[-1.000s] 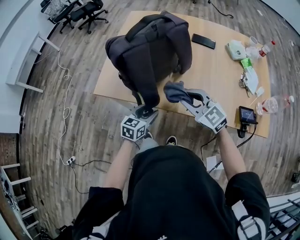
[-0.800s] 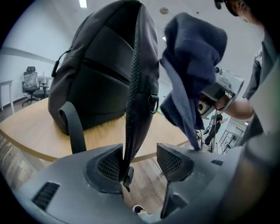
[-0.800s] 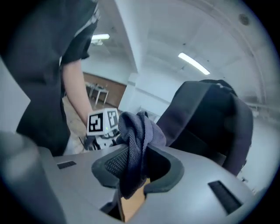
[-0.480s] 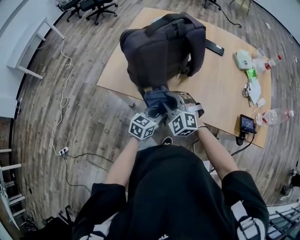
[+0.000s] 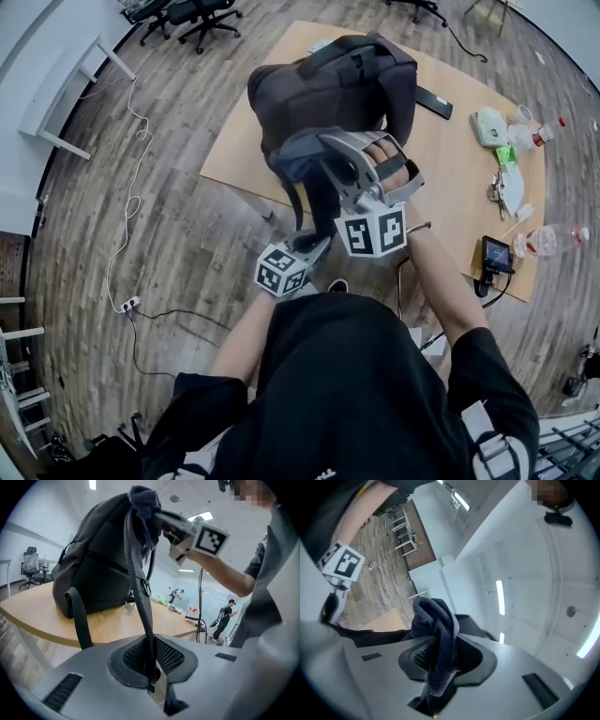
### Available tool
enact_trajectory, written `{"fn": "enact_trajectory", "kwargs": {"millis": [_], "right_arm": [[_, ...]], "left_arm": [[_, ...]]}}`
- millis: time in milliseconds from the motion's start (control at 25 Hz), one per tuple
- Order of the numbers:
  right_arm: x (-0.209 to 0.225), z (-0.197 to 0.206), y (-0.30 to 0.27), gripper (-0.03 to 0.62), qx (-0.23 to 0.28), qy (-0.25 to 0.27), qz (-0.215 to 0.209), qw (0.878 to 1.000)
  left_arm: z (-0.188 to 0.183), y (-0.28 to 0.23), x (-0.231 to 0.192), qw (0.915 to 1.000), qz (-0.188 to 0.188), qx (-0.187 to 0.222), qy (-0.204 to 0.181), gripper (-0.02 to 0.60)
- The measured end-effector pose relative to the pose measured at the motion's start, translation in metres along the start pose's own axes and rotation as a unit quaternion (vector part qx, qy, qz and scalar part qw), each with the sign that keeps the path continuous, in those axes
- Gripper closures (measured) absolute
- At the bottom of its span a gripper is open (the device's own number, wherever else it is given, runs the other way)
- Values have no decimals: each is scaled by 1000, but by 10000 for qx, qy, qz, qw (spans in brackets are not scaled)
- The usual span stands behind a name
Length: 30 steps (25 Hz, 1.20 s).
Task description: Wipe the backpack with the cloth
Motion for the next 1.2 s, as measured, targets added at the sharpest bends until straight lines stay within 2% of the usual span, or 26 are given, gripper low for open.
{"fn": "enact_trajectory", "kwargs": {"millis": [80, 120, 240, 360, 520, 640, 800, 920, 1040, 1200], "right_arm": [[48, 2, -7, 497, -38, -18, 504, 9987], [68, 5, -12, 497, -103, -44, 627, 9980], [105, 18, -32, 497, -398, -24, 653, 9971], [109, 20, -38, 499, -351, -287, 502, 9977], [100, 18, -29, 505, -229, -507, 646, 9964], [84, 14, -21, 510, -162, -648, 439, 9968], [21, 13, -10, 510, -208, -621, -351, 9972], [-48, 12, -4, 510, -254, -851, -1233, 9884], [-116, 7, 8, 508, -280, -1105, -2184, 9692], [-189, -7, 39, 508, -157, -1385, -3216, 9366]], "left_arm": [[6, -1, 4, 9999, 35, -94, -85, 534], [9, -1, 5, 9999, 58, -100, -93, 534], [12, 1, 9, 9999, 103, -20, 9, 534], [13, 3, 7, 9999, 44, 39, 91, 534], [14, 9, -1, 9997, -36, 37, 221, 534], [15, 10, -4, 9993, -39, 90, 370, 534], [10, 11, -6, 9983, 42, 221, 538, 534], [4, 12, -8, 9965, 96, 386, 736, 534], [-3, 13, -10, 9945, 107, 513, 903, 534], [-7, 16, -16, 9937, 46, 502, 1001, 534]]}}
Point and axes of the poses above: the fingertips, and each gripper's own axes: y backward along the fingers, x to its right, z out of its underside, the point moved 2 cm from there along y, backward along the fingers, and after that the axes turned 15 degrees about y, right-handed, at the moved point
